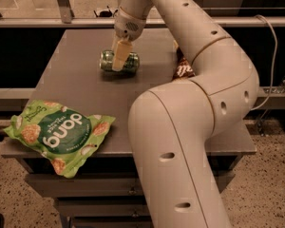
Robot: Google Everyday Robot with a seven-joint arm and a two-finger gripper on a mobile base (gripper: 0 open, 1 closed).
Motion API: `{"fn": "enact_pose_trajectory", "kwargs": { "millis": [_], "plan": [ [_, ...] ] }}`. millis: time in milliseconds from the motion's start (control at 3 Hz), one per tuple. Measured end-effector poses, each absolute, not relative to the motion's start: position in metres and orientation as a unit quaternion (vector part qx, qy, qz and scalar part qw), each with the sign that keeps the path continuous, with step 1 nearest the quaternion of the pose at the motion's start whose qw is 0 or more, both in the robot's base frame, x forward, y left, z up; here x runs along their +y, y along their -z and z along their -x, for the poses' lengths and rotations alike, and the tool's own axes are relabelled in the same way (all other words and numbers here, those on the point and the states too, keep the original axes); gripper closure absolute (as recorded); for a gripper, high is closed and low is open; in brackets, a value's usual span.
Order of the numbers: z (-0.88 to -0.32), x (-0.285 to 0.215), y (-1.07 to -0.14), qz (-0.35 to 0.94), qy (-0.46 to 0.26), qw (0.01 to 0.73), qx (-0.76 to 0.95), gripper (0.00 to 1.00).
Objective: Knock green can over
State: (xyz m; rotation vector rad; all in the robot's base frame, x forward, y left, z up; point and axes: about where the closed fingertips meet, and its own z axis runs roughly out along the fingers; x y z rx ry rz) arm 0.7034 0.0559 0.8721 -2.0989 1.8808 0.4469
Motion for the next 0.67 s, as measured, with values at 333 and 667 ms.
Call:
{"fn": "enact_pose_trajectory", "kwargs": {
  "millis": [333, 667],
  "plan": [
    [-0.7052, 0.0551, -0.8744, 0.727, -0.149, 0.146, 0.654, 0.07],
    [-0.7069, 0.0517, -0.8772, 0.723, -0.142, 0.149, 0.659, 0.0]
  ]
}}
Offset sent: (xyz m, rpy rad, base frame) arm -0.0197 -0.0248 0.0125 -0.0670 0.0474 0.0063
